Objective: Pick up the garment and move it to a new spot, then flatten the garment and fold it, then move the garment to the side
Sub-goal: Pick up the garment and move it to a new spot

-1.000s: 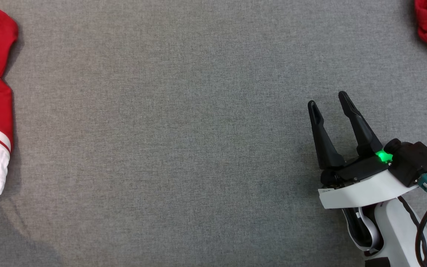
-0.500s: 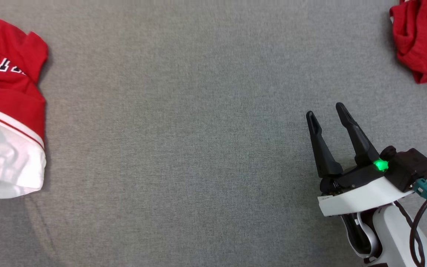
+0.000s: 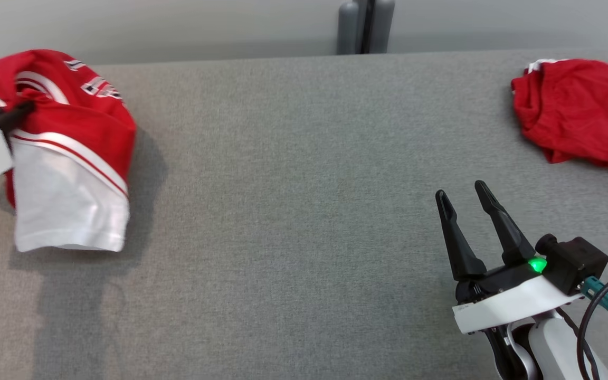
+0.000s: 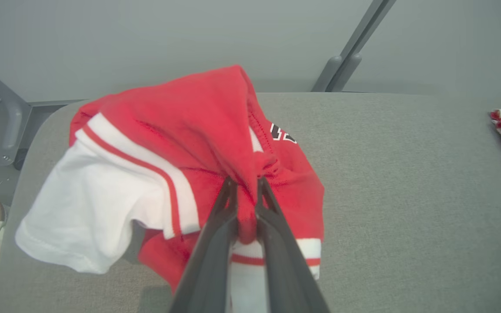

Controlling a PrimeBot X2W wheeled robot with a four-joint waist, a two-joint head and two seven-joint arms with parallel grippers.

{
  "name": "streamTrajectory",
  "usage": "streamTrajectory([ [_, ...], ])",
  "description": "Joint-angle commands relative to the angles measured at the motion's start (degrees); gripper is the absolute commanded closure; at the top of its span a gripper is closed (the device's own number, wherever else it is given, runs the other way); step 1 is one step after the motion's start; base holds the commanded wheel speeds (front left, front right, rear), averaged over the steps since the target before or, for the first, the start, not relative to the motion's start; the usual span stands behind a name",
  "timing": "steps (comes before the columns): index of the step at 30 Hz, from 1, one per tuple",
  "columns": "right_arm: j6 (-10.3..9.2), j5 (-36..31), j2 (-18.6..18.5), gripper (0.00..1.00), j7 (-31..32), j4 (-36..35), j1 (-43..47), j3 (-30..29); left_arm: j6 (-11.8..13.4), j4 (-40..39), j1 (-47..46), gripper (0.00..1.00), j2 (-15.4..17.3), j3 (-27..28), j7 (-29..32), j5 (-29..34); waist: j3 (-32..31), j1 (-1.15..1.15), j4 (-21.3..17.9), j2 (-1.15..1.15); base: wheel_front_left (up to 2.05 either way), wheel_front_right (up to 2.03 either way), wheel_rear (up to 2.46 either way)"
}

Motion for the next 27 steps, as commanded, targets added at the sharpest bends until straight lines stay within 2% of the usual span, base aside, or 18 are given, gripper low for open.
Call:
streamTrajectory([
  [1,0.02,0.5,-0.3,0.0,-0.2,0.1,0.7,-0.2,-0.1,-1.3,0.9,1.0,-0.1,-0.7,0.1,-0.7,-1.8,0.0,-1.2,0.0,0.0,0.0,0.0],
  [8,0.02,0.9,-0.6,0.0,-0.2,0.5,2.3,-0.4,-0.1,-10.2,4.4,1.0,-2.8,-7.0,0.4,-2.1,-4.8,0.0,-4.7,0.0,0.0,0.0,0.0],
  [12,0.02,1.3,-0.8,0.0,-0.2,0.7,2.6,-0.1,-0.1,-13.0,6.1,1.0,-6.0,-10.3,-0.5,-1.4,-5.2,0.0,-6.8,0.0,0.0,0.0,0.0],
  [25,0.02,2.2,-1.8,0.0,-0.2,1.6,2.3,0.9,0.1,-10.1,6.2,1.0,-19.7,-18.7,-6.4,1.2,-4.5,0.0,-13.5,0.0,0.0,0.0,0.0],
  [27,0.02,2.2,-1.8,0.0,-0.2,1.7,2.4,0.9,0.1,-9.5,5.8,1.0,-20.8,-19.2,-7.1,1.5,-4.4,0.0,-13.8,0.0,0.0,0.0,0.0],
])
